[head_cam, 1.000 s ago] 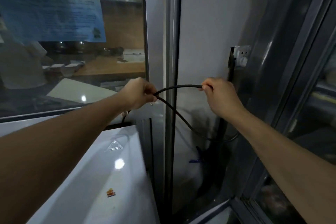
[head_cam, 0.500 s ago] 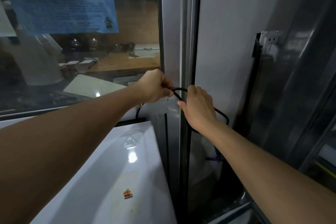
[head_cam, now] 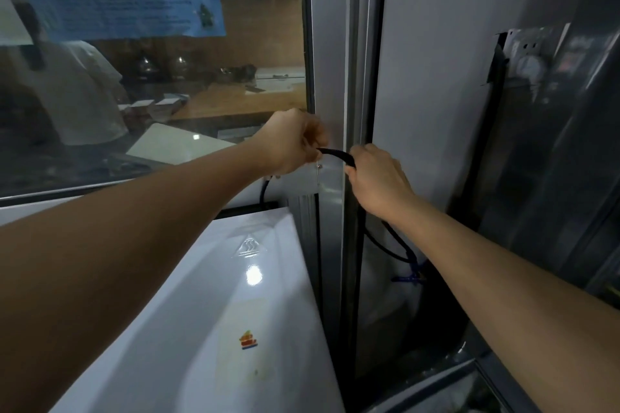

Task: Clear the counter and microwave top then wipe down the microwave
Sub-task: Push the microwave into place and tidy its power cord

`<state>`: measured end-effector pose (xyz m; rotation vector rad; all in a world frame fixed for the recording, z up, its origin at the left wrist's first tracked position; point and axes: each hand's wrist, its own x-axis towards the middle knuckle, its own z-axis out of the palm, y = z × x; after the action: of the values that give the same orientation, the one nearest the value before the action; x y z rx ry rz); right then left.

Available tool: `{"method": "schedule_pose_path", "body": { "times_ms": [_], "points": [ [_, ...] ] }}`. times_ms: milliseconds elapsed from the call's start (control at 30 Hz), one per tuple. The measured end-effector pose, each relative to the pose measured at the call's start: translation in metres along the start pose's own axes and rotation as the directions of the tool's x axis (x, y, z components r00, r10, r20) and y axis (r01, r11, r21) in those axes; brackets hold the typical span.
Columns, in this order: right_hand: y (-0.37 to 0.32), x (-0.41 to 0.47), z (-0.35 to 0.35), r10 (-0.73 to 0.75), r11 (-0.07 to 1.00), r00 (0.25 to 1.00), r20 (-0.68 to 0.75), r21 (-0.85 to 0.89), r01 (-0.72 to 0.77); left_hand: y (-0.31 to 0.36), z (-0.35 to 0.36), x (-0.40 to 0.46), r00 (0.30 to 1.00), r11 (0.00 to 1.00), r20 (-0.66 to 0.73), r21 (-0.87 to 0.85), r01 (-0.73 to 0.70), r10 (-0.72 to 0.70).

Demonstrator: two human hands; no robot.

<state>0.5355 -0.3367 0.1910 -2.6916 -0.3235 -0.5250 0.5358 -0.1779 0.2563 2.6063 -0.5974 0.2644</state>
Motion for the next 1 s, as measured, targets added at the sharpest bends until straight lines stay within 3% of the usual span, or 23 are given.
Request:
{"method": "schedule_pose_path", "body": {
  "times_ms": [267,400,533,733,867,1000],
  "points": [
    [0.000,-0.004,0.005,0.173,0.949,0.974,0.146,0.240,-0.205,-0.030,-0.009,-0.022,0.997,0.986,0.075,0.167,0.001,-0.013],
    [-0.007,-0.006,0.001,0.241,0.906,0.940,0.240,0.292,-0.307,-0.033,-0.017,-0.028,0.995,0.981,0.097,0.192,-0.020,0.001],
    [-0.014,-0.011,-0.002,0.288,0.887,0.929,0.232,0.300,-0.350,-0.030,-0.020,-0.032,0.994,0.977,0.113,0.208,-0.038,0.014],
    [-0.013,-0.015,0.006,0.242,0.869,0.941,0.236,0.380,-0.318,-0.032,-0.021,-0.038,0.998,0.979,0.056,0.204,0.015,-0.027],
    [-0.002,-0.009,0.014,0.152,0.921,0.968,0.200,0.327,-0.212,-0.031,-0.018,-0.037,0.999,0.971,0.021,0.236,0.039,-0.045],
    [0.009,-0.003,0.018,0.076,0.909,0.962,0.264,0.379,-0.176,-0.027,-0.012,-0.032,0.997,0.954,-0.015,0.290,0.072,-0.071]
  ]
}}
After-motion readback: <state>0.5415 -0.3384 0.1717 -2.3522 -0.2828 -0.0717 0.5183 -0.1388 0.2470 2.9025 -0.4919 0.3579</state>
